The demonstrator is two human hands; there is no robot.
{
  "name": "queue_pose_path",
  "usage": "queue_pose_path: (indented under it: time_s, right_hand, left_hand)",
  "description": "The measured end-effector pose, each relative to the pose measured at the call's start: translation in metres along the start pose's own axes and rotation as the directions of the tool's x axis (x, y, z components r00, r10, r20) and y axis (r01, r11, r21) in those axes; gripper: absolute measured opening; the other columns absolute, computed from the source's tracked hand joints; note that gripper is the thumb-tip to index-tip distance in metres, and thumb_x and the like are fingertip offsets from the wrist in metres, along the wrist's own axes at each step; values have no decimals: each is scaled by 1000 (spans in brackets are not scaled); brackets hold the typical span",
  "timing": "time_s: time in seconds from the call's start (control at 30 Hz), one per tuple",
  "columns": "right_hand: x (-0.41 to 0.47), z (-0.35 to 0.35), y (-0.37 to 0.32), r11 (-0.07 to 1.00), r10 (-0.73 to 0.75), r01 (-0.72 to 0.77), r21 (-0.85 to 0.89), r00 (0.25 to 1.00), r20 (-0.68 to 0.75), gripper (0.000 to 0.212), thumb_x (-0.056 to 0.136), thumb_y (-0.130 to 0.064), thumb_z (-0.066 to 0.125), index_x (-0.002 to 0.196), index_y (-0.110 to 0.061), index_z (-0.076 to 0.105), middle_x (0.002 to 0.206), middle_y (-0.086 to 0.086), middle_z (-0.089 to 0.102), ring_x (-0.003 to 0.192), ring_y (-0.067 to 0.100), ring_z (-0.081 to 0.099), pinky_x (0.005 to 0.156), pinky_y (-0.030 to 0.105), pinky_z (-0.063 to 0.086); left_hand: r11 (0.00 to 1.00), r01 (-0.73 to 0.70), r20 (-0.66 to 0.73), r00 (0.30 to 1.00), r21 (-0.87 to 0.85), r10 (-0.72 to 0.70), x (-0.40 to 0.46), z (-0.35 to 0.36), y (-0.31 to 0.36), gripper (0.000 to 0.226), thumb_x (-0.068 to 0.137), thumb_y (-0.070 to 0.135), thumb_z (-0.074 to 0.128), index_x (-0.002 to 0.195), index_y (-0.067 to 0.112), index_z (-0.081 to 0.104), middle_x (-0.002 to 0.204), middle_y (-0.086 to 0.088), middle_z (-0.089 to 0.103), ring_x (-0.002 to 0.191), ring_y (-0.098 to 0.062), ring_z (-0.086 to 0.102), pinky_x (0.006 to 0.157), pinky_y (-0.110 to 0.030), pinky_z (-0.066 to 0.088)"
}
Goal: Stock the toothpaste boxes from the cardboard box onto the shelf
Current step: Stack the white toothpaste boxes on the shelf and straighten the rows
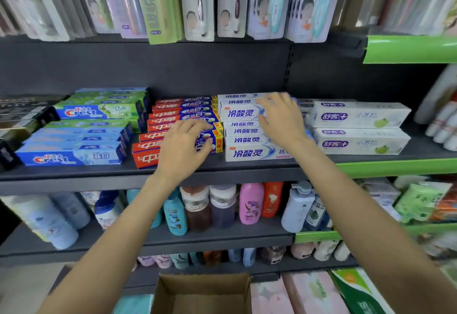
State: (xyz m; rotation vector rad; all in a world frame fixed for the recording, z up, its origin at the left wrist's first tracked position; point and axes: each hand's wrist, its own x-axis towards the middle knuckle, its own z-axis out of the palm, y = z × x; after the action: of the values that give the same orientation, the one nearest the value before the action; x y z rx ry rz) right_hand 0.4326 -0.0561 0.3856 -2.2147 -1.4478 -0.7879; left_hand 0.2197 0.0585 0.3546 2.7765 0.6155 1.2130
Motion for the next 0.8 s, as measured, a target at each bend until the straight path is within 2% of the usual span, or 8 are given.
queue_pose_path:
  time_s: [0.07,0.13,0.2,0.27,0.43,0.57,0.67,0.8]
  right_hand:
    - [-29,-14,-3,996,-20,34,87,988,-153,31,85,-15,57,115,-12,63,104,10,65,98,33,57,81,40,45]
    - [-59,-32,3,990,36,0,141,966,-255,25,83,-14,56,106,-12,67,89,7,69,81,30,62,69,37,50]
    - [-86,-49,19,979,154,-109,174,950,-270,22,85,-15,56,104,-15,68,82,1,69,75,25,63,61,34,51]
    - [-110,-63,45,969,232,-196,153,932,-279,22,85,-15,57,104,-16,67,82,0,68,78,25,63,61,34,51]
    - [-133,-75,129,965,260,-260,33,939,-227,34,85,-23,59,117,-14,59,113,11,60,103,35,53,85,44,48]
    - [-124,-72,192,956,261,-264,-125,965,-36,79,72,-39,76,139,-27,36,143,17,35,125,43,35,96,58,39]
    - [-115,-70,221,953,298,-292,-86,952,65,97,67,-40,80,145,-35,23,154,15,12,136,44,20,102,60,34]
    - [-103,-65,247,955,268,-285,86,949,163,108,64,-39,83,146,-42,12,156,9,-1,136,38,24,91,52,45]
  left_hand:
    - [990,-59,-84,995,-127,49,6,-1,26,35,84,30,49,114,15,60,122,-3,56,112,-20,48,95,-29,37]
    - [965,-144,-108,987,-218,122,13,4,55,35,83,26,52,115,13,58,122,-3,55,112,-19,48,93,-25,36]
    - [936,-232,-94,972,-266,214,18,14,82,35,83,26,53,116,13,58,119,-3,57,110,-19,50,93,-26,37]
    - [918,-269,-42,962,-291,269,25,30,104,39,84,31,51,119,13,56,118,-4,58,110,-22,51,95,-28,35]
    - [967,-193,192,955,-167,224,50,75,147,63,85,46,58,135,12,42,130,-7,54,120,-28,47,106,-36,28]
    - [973,-231,228,946,-19,230,71,108,179,83,81,57,57,144,11,27,136,-9,50,124,-26,47,116,-36,10]
    - [979,-189,253,953,73,165,82,122,198,94,79,57,61,149,16,14,136,-13,46,126,-27,45,116,-38,12]
    - [989,-62,270,963,134,24,90,134,218,94,73,45,73,147,27,17,129,-9,40,113,-27,51,110,-36,25]
